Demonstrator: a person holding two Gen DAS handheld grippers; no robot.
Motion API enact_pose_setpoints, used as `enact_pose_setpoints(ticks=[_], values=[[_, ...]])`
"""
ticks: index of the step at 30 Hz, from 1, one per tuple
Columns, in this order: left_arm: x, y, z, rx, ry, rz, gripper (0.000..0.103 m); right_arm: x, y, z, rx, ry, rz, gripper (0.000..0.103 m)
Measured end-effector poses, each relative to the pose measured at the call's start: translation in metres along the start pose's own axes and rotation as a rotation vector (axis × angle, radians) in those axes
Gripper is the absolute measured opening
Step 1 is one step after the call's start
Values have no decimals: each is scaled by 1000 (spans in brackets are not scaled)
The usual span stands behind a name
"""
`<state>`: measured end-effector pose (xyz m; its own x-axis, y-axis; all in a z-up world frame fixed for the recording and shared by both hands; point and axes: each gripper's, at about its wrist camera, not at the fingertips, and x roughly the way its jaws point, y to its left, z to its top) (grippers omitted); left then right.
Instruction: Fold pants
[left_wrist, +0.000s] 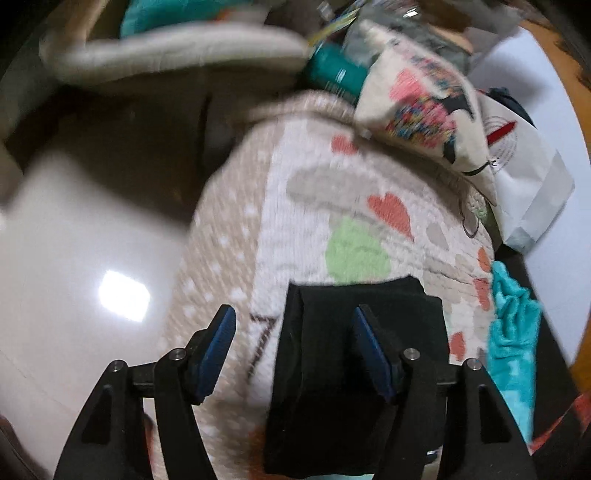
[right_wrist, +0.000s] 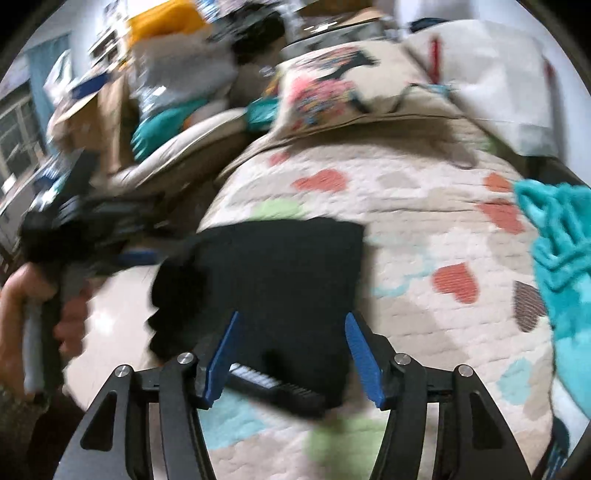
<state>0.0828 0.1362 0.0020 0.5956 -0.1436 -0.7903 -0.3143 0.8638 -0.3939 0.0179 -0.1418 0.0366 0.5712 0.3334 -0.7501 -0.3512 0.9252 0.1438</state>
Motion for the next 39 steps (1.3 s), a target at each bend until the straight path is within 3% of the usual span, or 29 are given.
enact_pose_setpoints(ticks=[4, 10, 19, 27, 39], values=[[-20, -20, -9, 121, -106, 68, 66, 12, -32, -3, 113, 9, -19, 64], [-15, -29, -18, 158, -96, 100, 66, 26, -54, -3, 196, 26, -7, 64], [-19, -53, -33, 285, -153, 201, 66, 28, -48, -5, 178, 20, -8, 67], [-15, -70, -47, 373, -133, 202, 66, 26, -34, -7, 114, 10, -28, 70], [-9, -68, -49, 366, -98, 195, 66, 29, -32, -9, 118, 17, -26, 71]])
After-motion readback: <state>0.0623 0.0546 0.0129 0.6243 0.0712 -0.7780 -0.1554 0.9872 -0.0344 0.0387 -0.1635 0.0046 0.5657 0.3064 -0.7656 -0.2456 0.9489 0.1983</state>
